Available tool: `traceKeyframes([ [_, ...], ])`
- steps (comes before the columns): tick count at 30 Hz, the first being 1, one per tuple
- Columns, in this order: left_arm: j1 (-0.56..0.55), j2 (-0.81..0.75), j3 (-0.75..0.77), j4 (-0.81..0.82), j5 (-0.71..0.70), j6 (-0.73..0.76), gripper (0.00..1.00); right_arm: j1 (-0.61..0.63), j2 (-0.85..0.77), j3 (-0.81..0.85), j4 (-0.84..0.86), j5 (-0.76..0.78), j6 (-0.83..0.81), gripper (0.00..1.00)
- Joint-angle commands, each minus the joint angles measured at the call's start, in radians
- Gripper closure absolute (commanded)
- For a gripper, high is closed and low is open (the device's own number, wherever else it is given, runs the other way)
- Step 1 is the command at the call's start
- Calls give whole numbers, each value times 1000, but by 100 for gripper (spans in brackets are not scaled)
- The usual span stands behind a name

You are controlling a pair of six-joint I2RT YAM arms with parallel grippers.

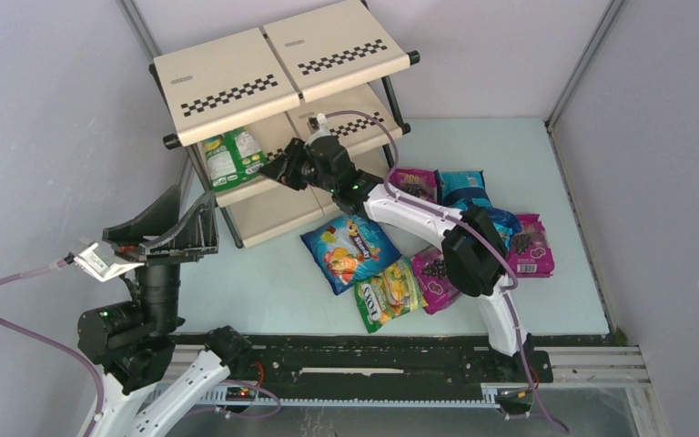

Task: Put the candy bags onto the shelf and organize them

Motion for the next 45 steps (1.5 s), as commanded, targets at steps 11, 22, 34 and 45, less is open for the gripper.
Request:
traceKeyframes([
  [11,-10,45,-15,31,-21,28,0,25,-619,-572,-452,-29,-458,27],
  [22,-10,131,-21,30,-2,13,0,67,-1032,-959,-764,214,-358,18],
  [34,-9,187,-15,22,21,1,0,362,-1077,-1288,-463,380,213,13],
  [45,-10,162,-17,22,17,-1,0,385,-1058,-1380,-493,703,616,13],
])
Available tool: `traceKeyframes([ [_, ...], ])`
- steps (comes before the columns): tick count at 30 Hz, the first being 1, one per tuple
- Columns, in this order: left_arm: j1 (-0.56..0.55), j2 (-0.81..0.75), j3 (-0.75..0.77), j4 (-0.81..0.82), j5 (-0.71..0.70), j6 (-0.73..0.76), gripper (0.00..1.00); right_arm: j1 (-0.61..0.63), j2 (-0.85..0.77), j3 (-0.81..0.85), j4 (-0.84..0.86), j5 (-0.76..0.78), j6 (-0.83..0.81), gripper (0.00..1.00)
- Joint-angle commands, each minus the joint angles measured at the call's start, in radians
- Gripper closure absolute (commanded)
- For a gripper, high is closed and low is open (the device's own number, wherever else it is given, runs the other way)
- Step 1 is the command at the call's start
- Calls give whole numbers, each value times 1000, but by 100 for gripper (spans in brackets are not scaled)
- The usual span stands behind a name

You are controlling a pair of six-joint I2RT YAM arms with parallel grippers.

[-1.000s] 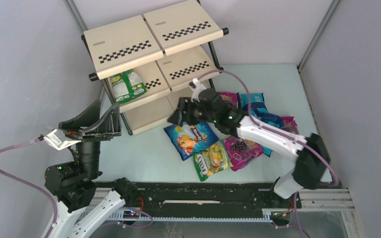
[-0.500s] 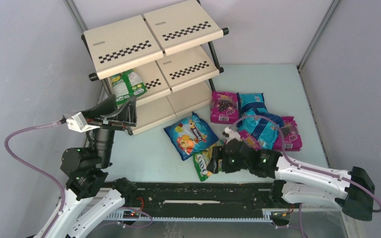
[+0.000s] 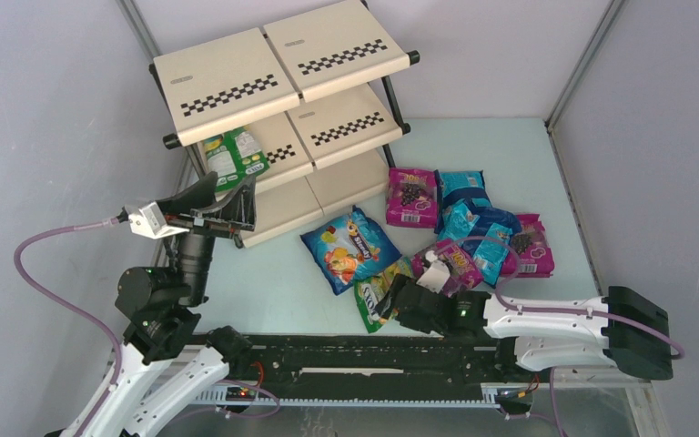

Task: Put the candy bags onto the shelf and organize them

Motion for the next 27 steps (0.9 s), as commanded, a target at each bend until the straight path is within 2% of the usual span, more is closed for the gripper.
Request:
traceKeyframes([
  [1,-5,-15,-2,15,-1,2,0,-9,-30,-60,10,180,234,13],
  [6,-8,-24,-6,19,-2,1,0,-9,-63,-124,62,248,277,14],
  [11,-15,-28,-6,19,-5,6,0,-32,-104,-181,255,291,80,26],
  [13,-15,-28,-7,20,-7,6,0,-32,-121,-201,333,307,-17,37],
  [15,-16,-30,-8,22,-6,4,0,-30,-121,-216,383,333,-42,45],
  [17,-15,-32,-7,22,-5,4,0,-34,-109,-219,364,353,-22,49],
  [21,-17,-33,-9,22,-4,4,0,-39,-105,-202,365,383,-89,60],
  [22,-17,-31,-9,21,-4,4,0,-41,-112,-194,362,386,-127,67],
  [25,-19,-28,-9,22,-3,4,0,-56,-162,-167,358,371,-283,77],
  [27,-20,-27,-9,23,-5,5,0,-100,-209,-151,362,287,-433,82],
])
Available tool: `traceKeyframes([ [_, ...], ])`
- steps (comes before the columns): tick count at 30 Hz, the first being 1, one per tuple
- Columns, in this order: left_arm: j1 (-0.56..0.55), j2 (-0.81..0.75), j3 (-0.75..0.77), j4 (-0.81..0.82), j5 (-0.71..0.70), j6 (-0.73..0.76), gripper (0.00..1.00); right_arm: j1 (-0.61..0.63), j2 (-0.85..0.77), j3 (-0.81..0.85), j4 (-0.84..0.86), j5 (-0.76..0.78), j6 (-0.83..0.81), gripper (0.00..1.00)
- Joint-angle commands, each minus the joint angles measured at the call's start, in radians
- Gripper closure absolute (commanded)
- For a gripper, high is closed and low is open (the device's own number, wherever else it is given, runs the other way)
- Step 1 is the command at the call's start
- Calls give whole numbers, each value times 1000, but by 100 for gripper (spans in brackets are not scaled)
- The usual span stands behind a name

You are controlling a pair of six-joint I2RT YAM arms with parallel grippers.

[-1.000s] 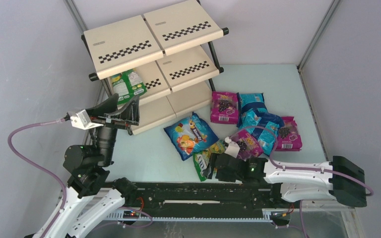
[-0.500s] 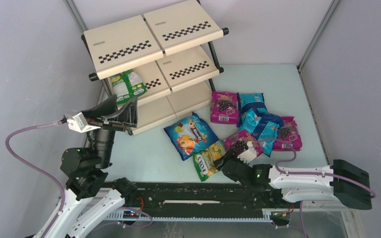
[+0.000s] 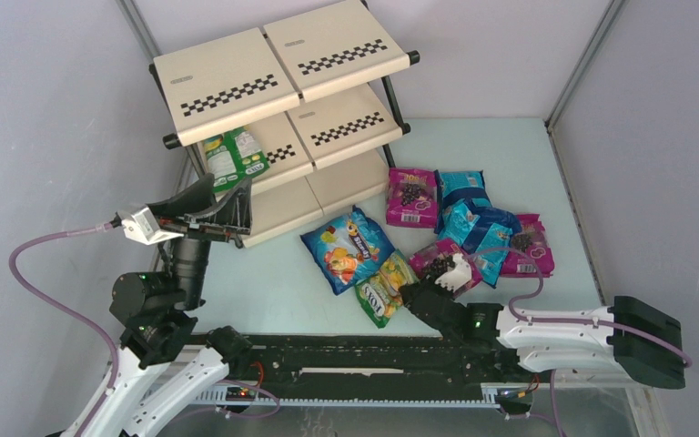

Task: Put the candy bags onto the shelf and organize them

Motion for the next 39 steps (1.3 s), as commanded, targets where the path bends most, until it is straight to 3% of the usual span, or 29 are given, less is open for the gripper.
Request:
traceKeyframes([
  [1,-8,-3,-9,22,-4,4,0,-95,-101,70,52,-101,-330,84],
  [7,-14,-4,-10,22,0,0,0,-457,-197,105,-20,-731,-465,93],
  [13,-16,-7,-10,24,6,-6,0,-725,-106,240,-97,-1278,-617,94],
  [18,-16,-12,-10,24,8,-9,0,-791,89,401,-232,-1493,-722,95],
  [23,-21,-15,-10,25,9,-12,0,-771,357,652,-498,-1369,-899,94],
  [29,-26,-21,-10,25,4,-10,0,-782,645,970,-659,-1204,-1025,92],
  [34,-29,-36,-12,25,-12,1,0,-779,812,1171,-777,-1085,-1031,58],
  [39,-33,-39,-13,27,-14,3,0,-788,746,1147,-729,-942,-907,29],
])
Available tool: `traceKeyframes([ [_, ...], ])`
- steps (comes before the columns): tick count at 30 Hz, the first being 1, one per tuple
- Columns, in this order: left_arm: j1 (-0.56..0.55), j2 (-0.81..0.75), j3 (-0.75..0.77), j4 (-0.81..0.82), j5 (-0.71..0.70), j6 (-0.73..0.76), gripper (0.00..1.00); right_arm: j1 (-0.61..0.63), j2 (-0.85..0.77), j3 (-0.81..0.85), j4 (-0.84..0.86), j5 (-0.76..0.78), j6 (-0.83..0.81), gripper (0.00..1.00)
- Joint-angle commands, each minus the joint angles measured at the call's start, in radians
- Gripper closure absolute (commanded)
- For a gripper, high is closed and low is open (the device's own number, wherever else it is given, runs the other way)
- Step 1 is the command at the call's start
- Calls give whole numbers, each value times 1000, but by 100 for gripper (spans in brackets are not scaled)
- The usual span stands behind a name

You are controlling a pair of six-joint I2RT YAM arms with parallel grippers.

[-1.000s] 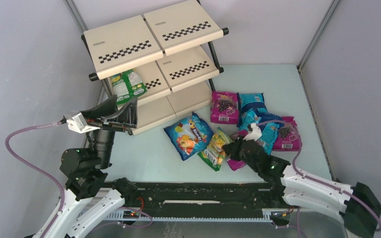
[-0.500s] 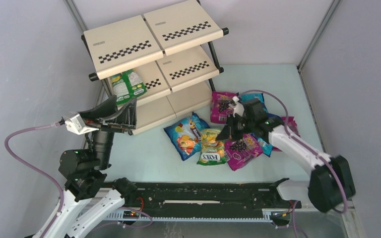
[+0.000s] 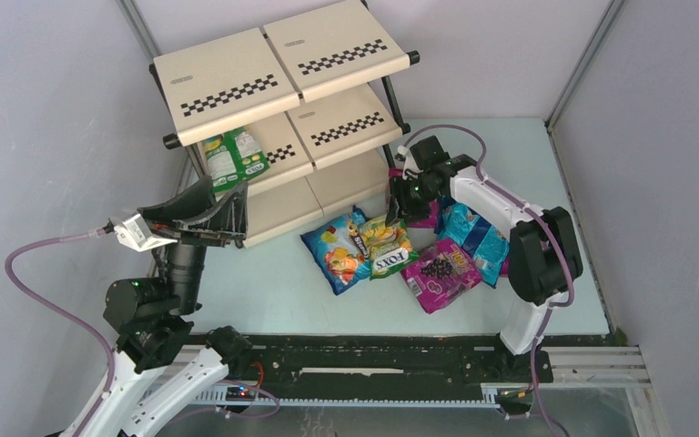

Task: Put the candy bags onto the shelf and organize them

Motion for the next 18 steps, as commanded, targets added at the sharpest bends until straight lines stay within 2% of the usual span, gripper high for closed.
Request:
traceKeyframes([
  [1,-12,-8,-14,24,-14,12,0,-15,-120,-24,-7,159,91,25],
  [3,-13,-9,-14,25,-15,13,0,-17,-201,-84,20,223,142,20],
  [7,-17,-7,-14,26,-14,10,0,-15,-367,-233,105,241,210,15],
  [14,-20,-1,-15,26,-7,8,0,8,-583,-556,369,172,409,14],
  [18,-21,5,-15,27,-3,5,0,-33,-635,-661,497,141,418,13],
])
